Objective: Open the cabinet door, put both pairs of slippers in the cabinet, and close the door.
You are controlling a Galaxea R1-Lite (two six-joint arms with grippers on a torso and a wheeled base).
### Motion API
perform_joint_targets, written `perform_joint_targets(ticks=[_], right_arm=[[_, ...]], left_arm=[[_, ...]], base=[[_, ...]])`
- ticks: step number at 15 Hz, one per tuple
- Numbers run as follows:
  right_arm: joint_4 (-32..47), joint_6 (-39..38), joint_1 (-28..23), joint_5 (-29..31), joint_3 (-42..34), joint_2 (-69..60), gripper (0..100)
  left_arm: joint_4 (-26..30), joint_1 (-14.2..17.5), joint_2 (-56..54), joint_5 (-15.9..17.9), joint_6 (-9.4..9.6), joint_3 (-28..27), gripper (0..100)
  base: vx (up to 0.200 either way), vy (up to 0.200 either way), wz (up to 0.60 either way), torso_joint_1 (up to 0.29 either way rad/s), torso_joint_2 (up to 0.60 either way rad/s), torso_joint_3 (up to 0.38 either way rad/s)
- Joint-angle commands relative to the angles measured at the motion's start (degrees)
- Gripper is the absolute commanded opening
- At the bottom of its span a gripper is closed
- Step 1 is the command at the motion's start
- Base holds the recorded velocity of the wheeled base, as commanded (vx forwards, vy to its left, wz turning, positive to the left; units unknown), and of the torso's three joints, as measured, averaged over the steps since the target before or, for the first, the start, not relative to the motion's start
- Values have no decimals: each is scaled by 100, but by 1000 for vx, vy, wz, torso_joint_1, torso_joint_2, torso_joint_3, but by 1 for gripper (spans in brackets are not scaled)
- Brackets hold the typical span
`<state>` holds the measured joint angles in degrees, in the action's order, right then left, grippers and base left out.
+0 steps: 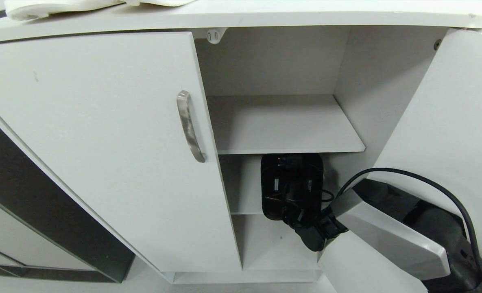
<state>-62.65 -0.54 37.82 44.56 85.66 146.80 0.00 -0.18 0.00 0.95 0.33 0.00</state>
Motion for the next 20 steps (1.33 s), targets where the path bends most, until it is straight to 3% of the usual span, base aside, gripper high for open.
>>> perform_joint_targets(ticks=[1,2,3,8,13,17,20], right_arm=[[7,1,-2,-8,12,33,0],[7,1,7,-8,12,42,0],[-2,1,7,-8,21,68,100],[-90,1,24,9,-313,-55,100],[-723,18,428,44,-2027,-1092,100],[-1601,10,947,27,-4163,-1918,100],[-2217,10,1044,0,-4699,-2006,100]], left_arm=[[0,1,9,2,2,0,0],[0,1,9,2,2,0,0],[0,1,9,-7,2,0,0],[0,1,9,-7,2,0,0],[0,1,9,2,2,0,0],[0,-8,9,2,11,0,0],[0,1,9,-7,2,0,0]], base=[[0,0,0,0,0,0],[0,0,0,0,0,0],[0,0,0,0,0,0],[0,0,0,0,0,0],[0,0,0,0,0,0],[0,0,0,0,0,0],[0,0,0,0,0,0]])
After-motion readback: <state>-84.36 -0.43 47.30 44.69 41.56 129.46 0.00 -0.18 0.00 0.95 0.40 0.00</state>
